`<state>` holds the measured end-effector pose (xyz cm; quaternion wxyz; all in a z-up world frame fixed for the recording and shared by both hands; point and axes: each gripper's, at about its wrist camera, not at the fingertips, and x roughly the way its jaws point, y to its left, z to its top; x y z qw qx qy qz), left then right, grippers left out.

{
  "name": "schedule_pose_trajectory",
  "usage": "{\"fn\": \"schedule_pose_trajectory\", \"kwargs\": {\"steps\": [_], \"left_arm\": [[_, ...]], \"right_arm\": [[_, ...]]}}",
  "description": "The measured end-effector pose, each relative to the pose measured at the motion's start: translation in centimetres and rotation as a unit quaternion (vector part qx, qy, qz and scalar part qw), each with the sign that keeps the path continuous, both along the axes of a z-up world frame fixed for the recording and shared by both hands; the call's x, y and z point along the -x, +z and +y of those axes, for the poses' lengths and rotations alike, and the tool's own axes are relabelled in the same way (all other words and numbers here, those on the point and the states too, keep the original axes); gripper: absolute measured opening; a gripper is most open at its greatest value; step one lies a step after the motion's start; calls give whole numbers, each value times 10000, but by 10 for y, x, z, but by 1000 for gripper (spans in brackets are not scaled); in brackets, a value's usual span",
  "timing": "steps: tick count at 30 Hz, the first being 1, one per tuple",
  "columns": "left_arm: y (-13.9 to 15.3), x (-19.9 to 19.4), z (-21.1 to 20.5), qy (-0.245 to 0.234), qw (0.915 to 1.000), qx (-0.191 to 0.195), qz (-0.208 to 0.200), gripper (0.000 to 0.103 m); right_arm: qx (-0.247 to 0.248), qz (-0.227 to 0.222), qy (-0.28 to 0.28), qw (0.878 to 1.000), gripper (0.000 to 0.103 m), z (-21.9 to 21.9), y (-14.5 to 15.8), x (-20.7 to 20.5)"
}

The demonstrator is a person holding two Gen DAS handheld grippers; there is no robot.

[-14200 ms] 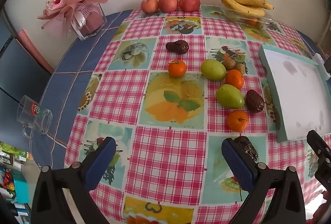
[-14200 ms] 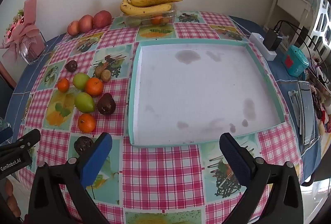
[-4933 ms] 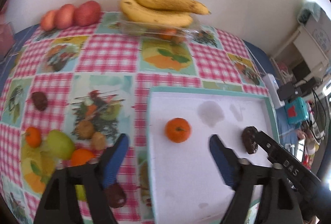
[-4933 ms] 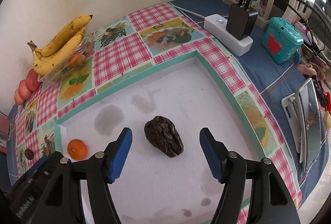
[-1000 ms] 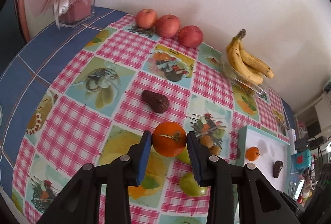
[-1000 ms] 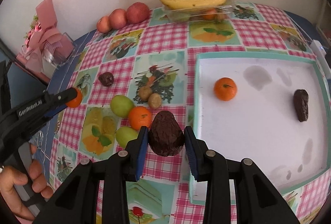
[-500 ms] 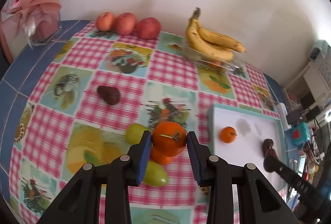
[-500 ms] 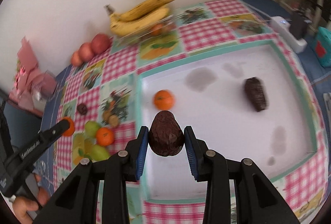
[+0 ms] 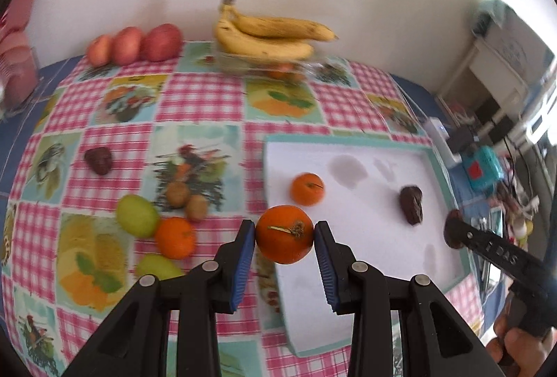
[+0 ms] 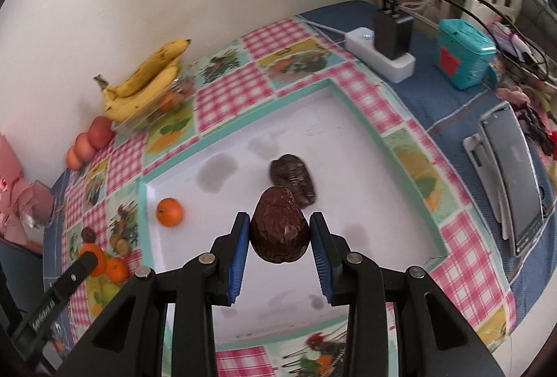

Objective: Organize fruits
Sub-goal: 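Carry the tangerine and brown fruit in both tools into the tray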

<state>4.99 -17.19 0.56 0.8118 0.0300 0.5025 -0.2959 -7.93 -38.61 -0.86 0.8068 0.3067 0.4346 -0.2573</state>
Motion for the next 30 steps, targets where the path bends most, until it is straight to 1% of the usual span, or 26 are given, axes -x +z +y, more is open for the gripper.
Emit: {"fn": "schedule_pose_trajectory", "kwargs": {"steps": [4,6,9,12,16,19,21,30], "left_arm": [[-11,5,-14,-157,9998,-129,29,37],[-16,6,-20,-236,9996,-179,21,37],[-22,7,-27,-296,9992,-257,18,37],[-27,9,-33,-366,9990,-231,67,37],[-33,12,-44,-531,9981,-319,7,37],[-39,13,-50,-630,9972,-404,37,37],[-44,13,-52,-643,9969,-454,81,37],[-59,10,-53,-616,9958,-640,229,37]], "right_arm": [[173,362,-92,9992,37,-7,-11,-1],[229,572,-130,9980,37,-11,-21,-2],[134,717,-266,9970,37,-19,-34,1],[254,855,-362,9954,37,-24,-37,5],[216,957,-435,9942,37,-28,-45,6],[106,999,-464,9939,37,-28,-53,7],[21,988,-494,9939,37,-29,-56,7],[86,1065,-495,9930,37,-27,-58,4]]}}
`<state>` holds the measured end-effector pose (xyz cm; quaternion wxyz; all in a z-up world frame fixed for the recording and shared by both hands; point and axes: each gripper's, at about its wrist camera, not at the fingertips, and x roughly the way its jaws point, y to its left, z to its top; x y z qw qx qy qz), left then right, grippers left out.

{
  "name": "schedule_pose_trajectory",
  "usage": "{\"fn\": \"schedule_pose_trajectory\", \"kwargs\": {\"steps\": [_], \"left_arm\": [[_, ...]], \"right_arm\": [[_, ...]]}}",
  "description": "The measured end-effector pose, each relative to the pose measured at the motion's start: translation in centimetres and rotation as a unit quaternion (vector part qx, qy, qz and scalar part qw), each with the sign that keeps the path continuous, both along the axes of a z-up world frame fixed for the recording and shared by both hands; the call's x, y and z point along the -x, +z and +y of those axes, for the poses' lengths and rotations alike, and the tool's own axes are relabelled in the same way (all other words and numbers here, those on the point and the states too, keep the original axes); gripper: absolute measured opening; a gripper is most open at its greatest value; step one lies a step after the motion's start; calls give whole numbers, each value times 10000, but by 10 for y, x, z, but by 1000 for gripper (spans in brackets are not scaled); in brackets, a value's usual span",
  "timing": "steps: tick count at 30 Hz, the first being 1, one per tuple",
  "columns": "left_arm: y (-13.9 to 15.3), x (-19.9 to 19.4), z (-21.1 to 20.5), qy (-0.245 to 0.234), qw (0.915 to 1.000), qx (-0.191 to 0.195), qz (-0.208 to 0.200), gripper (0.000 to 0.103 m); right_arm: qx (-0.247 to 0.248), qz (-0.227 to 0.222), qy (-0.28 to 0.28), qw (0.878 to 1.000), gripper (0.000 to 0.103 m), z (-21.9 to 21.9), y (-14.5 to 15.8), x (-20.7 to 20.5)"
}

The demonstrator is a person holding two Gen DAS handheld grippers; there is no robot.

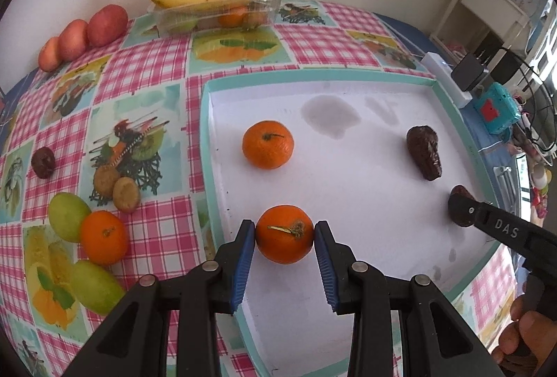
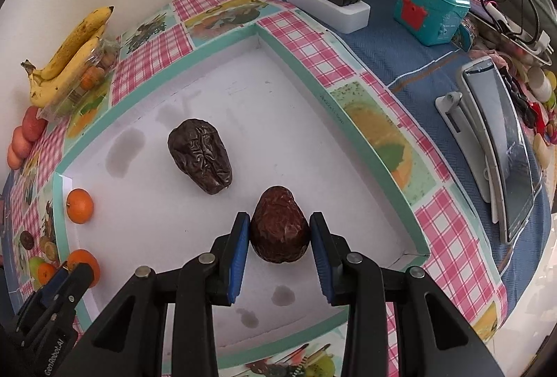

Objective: Organize fruits
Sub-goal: 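Carry the tangerine and brown fruit in both tools into the tray, then open the left tool by the tangerine while the right releases the brown fruit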

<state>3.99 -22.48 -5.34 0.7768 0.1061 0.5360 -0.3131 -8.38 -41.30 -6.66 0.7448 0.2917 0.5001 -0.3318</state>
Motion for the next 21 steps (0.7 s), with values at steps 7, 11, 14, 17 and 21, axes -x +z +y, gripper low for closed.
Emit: {"fn": "schedule_pose_trajectory", "kwargs": {"steps": [7,11,14,17,21], "left_arm": [[0,0,0,11,10000,6,16,38],[0,-2,1,35,10000,30,68,38],[0,-2,1,54,9999,21,91,38],[0,-2,1,66,9999,20,116,38],[4,-2,2,64,9999,58,108,39]], "right_arm": [[38,32,12,10000,37,0,-1,-3],[64,57,28,10000,37,0,0,-3],[84,80,37,9999,37,0,0,-3],[128,124,67,9998,37,0,0,-5],[164,186,107,9996,37,0,0,-7]]}}
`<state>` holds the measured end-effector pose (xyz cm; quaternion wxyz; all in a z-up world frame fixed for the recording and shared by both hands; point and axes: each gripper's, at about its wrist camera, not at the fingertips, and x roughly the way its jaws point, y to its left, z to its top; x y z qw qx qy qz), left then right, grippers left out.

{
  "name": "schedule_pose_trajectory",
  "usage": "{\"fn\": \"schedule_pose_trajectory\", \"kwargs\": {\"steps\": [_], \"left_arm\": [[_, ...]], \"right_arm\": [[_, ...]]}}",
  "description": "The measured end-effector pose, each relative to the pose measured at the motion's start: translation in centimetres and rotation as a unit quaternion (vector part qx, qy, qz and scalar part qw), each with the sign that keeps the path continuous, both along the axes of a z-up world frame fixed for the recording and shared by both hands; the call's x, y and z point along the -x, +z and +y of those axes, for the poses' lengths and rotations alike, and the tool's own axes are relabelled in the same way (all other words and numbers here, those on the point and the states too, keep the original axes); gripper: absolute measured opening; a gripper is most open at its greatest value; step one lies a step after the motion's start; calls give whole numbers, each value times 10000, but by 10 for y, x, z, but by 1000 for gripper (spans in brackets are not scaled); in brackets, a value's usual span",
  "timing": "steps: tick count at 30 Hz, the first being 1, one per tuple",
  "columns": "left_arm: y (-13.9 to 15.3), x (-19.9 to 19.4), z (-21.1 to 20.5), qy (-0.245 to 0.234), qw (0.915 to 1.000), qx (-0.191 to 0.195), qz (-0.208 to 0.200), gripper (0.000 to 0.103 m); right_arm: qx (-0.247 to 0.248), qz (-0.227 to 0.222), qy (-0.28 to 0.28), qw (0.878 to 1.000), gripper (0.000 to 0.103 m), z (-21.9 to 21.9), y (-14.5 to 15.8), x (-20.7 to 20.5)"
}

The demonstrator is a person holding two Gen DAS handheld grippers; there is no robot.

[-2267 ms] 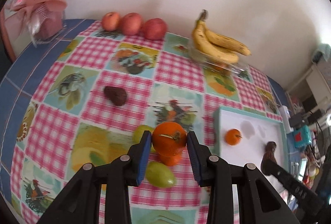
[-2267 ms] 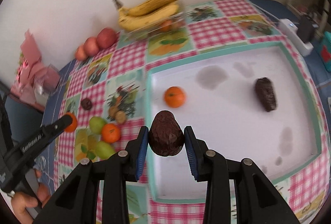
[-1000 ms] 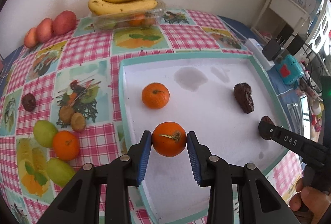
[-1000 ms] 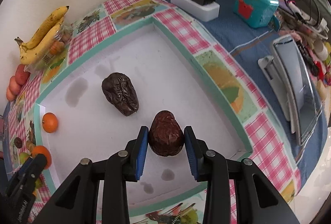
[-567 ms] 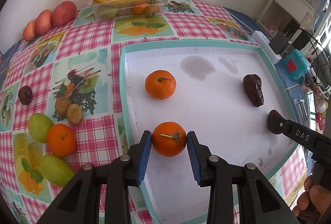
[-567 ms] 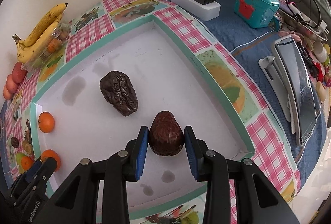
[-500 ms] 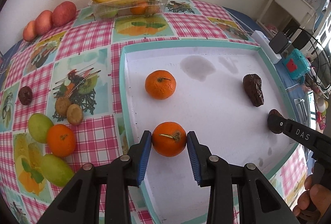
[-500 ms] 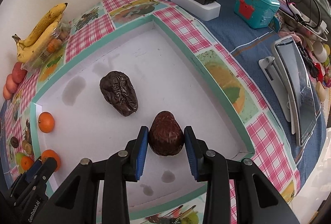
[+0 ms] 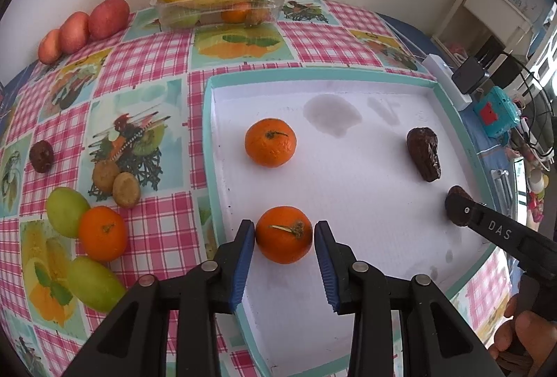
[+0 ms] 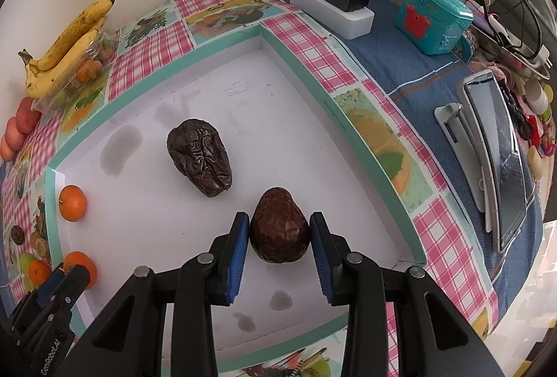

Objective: Organize fruits
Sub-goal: 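Open the left tool by the tangerine while the right releases the brown fruit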

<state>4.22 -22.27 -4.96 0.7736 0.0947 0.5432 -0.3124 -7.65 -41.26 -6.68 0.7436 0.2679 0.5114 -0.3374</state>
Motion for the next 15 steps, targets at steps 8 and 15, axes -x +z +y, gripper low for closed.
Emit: {"fn": "schedule_pose_trajectory", "kwargs": {"steps": [8,15], "left_arm": [[16,-3,9,111,9999,120,-50,58],[35,-15,31,552,9982,175,-137,80]], "right_arm": [[240,-40,78,9997,53,4,14,-5],[618,-132,128,9979,80,11,35,-9]]}}
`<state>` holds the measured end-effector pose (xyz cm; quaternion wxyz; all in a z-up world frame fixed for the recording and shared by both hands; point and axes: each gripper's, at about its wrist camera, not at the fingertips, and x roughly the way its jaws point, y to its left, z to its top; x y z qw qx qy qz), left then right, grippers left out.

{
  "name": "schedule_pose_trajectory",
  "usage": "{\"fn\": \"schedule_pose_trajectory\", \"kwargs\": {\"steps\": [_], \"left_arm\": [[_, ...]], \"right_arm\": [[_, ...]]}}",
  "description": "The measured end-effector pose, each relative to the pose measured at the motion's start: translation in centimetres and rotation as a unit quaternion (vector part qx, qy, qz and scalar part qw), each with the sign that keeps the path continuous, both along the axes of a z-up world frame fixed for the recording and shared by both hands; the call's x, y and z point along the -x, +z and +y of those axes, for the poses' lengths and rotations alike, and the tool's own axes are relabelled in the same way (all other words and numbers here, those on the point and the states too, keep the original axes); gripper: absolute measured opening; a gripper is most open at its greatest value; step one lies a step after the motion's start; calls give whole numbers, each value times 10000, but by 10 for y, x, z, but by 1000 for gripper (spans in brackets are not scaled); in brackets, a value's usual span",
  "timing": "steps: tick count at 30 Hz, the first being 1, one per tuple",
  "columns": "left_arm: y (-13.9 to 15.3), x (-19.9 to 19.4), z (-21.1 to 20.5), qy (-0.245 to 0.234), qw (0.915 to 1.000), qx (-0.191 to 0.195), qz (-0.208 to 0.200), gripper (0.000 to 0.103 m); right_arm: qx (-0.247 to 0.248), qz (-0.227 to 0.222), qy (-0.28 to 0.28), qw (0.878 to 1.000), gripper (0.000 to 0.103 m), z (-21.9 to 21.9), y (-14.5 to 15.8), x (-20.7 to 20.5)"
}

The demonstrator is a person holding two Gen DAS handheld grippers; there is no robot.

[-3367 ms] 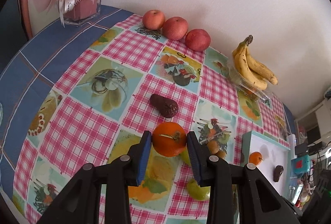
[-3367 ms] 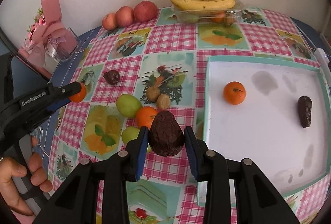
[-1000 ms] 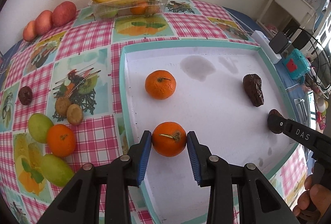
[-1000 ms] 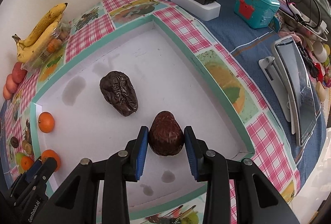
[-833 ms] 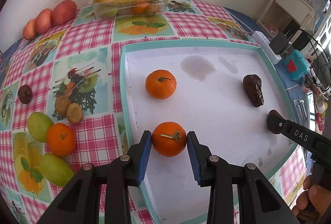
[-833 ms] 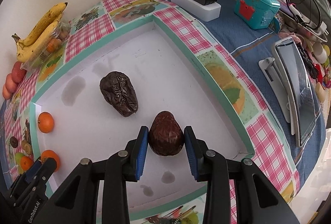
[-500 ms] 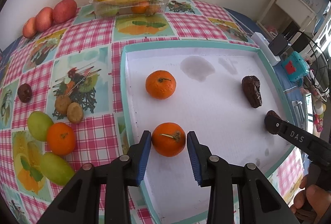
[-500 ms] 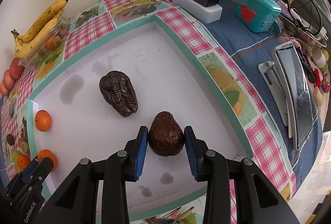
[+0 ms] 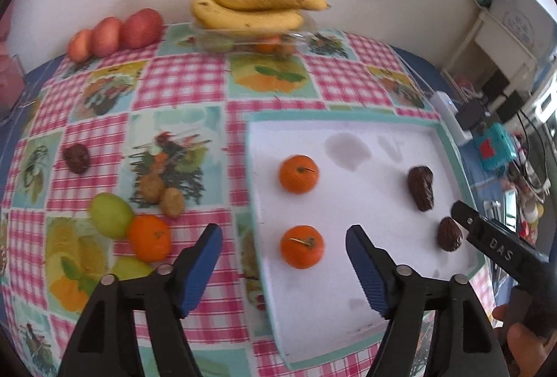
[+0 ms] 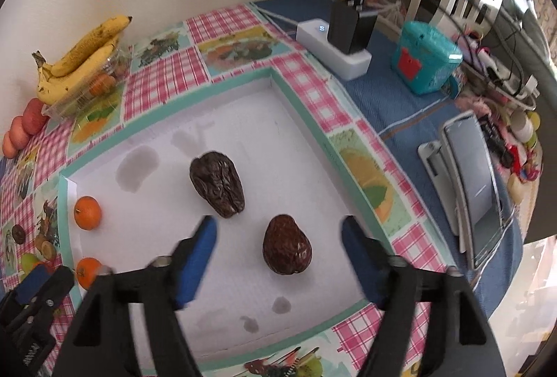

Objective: Organize fruits
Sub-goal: 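Open the left tool by the tangerine while the right releases the brown fruit, then withdraw both tools from the tray back toward the loose fruit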

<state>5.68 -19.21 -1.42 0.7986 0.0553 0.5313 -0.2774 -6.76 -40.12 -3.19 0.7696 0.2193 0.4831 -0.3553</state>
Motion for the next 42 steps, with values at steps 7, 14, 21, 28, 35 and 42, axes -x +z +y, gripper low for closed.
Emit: {"fn": "schedule_pose_trajectory", "kwargs": {"steps": [7,14,21,28,35,42], "left_arm": [[12,-22,44,755,9966,-229,-235,99],[25,-46,85,1102,9876,-807,-772,102],[23,-67,138,1583,9802,-997,-643,102],[26,-72,168,1610,9759,-1275,-739,102],[36,-76,194,1848,9731,-1104,-816,102],[36,-82,225,2279,9669,-885,-727,102]], "right_arm": [[250,-76,184,9995,81,14,12,-5],[198,-99,506,9985,99,33,10,-21],[15,-55,946,9955,99,63,0,-44],[-22,44,1294,9916,99,94,-4,-61],[-127,-64,1713,9851,99,126,-2,-77],[-260,-474,2047,9773,99,156,12,-90]]}}
